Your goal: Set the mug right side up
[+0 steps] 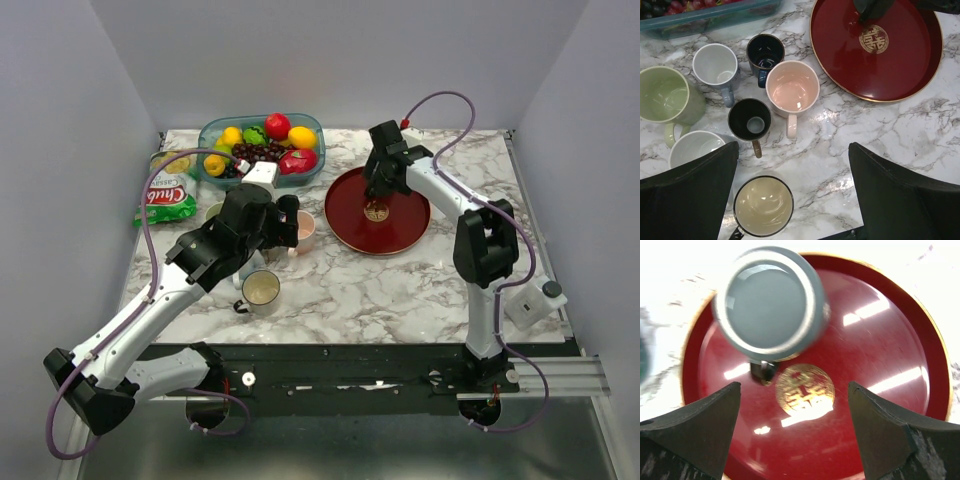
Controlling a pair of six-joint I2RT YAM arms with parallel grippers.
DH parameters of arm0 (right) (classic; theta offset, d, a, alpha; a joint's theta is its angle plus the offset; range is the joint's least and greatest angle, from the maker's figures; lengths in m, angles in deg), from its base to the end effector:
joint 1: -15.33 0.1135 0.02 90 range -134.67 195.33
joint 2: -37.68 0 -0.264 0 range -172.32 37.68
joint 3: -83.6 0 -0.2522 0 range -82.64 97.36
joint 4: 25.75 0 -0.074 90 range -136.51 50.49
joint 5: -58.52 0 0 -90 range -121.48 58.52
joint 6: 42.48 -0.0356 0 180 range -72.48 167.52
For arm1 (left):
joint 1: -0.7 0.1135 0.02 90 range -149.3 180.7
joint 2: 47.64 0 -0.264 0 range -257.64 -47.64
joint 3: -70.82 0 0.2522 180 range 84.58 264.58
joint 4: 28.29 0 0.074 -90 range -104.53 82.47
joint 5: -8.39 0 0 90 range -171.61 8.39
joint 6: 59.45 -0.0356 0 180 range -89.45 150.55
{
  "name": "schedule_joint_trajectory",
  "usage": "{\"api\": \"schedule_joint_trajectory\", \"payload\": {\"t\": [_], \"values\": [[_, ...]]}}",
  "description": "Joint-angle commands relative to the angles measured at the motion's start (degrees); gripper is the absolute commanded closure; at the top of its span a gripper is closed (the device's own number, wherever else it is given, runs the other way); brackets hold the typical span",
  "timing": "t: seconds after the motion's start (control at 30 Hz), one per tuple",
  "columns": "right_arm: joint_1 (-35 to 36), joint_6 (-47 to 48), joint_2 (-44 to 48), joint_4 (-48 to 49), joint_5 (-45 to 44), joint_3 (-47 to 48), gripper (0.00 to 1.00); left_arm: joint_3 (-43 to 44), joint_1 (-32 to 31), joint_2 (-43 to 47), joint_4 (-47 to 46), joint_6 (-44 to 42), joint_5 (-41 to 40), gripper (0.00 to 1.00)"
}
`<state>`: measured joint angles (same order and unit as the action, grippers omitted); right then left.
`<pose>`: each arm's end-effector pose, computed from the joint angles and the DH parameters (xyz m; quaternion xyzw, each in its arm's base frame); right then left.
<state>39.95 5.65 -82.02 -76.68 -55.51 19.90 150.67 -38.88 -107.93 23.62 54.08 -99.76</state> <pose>0.4285 0.1804 0.2413 0.2027 0.9110 -0.0015 0.3592 0.1750 -0.1303 0.3695 0.0455 0.8673 -0.1314 0.4780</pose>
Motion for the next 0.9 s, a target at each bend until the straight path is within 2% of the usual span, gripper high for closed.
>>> {"api": "schedule_joint_trajectory", "payload": {"t": [0.0,0.2,0.53,0.63,0.87], "values": [[-0.10,2.84,-3.17,1.75,1.71,2.83,0.07,-0.78,0.72,0.09,-1.68,-0.59,1.45,0.01],[-0.10,2.14,-7.56,-2.03,0.13,6.61,0.09,-0.96,1.16,0.17,-1.68,-0.33,1.72,0.01],[-0.10,2.32,-9.59,-2.91,-1.98,7.58,0.42,-1.05,2.13,0.09,-1.59,-0.24,2.24,0.01],[-0.19,3.81,-9.24,-2.30,-3.12,7.58,0.48,-1.13,2.31,0.00,-1.59,-0.33,2.51,0.01],[-0.10,8.81,-8.36,-0.37,-6.20,7.94,0.51,-1.22,2.74,-0.18,-1.85,-0.33,3.12,0.01]]}}
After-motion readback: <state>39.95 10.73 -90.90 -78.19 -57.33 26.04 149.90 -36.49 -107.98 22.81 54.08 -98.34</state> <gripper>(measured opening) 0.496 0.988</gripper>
